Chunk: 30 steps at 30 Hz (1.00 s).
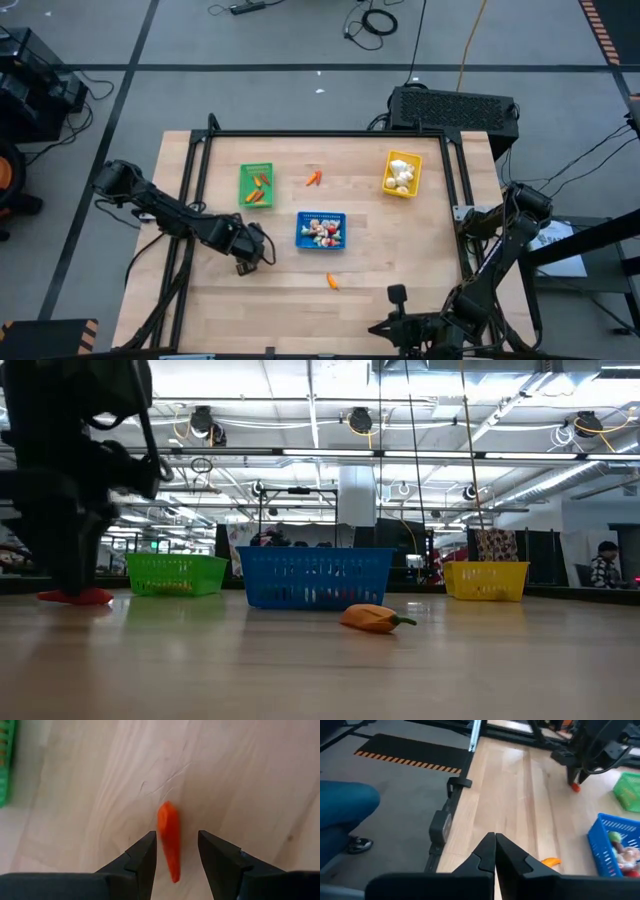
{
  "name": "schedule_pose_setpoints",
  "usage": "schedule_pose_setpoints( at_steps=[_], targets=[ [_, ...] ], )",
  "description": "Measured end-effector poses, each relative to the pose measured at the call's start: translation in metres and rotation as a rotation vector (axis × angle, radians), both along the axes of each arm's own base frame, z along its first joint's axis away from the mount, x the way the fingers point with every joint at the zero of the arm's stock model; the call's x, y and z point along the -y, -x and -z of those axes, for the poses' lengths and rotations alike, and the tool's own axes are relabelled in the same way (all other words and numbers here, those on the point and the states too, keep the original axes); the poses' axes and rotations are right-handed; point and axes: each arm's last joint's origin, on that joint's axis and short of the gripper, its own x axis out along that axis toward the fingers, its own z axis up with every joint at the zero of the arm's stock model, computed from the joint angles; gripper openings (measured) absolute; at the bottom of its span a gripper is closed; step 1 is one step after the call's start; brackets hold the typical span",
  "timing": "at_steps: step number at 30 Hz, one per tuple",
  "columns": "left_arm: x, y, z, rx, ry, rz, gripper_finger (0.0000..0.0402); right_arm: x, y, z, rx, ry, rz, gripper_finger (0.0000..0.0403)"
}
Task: Sort produce into baskets
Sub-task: Put the carrot into the green bin
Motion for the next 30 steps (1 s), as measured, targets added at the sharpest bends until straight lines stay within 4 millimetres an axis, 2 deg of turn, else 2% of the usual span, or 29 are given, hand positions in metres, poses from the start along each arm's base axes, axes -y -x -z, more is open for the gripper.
schedule_pose_setpoints(
  at_steps=[6,12,16,23,25,30],
  targets=[
    [-0.003,0.007,0.011,-0.006,0.003,-0.048,0.0153,0.000,-0.001,0.000,-0.014,-0.021,-0.009,0.0000],
    [-0.003,0.008,0.015,0.012,0.029,-0.050,0.0149,0.000,-0.001,0.000,-0.013,-0.019,-0.010,0.0000],
    [-0.002,0.007,0.015,0.013,0.037,-0.050,0.0115,0.000,-0.001,0.000,-0.013,-0.016,-0.010,0.0000],
    [-0.002,0.006,0.014,0.021,0.048,-0.052,0.0020,0.000,-0.001,0.000,-0.012,-0.009,-0.014,0.0000],
    [-0.002,0.006,0.014,0.024,0.046,-0.063,0.0010,0.000,-0.001,0.000,-0.012,-0.009,-0.014,0.0000],
    [-0.007,-0.002,0.008,0.061,0.018,-0.112,0.0017,0.000,-0.001,0.000,-0.011,-0.002,-0.018,0.0000]
  ],
)
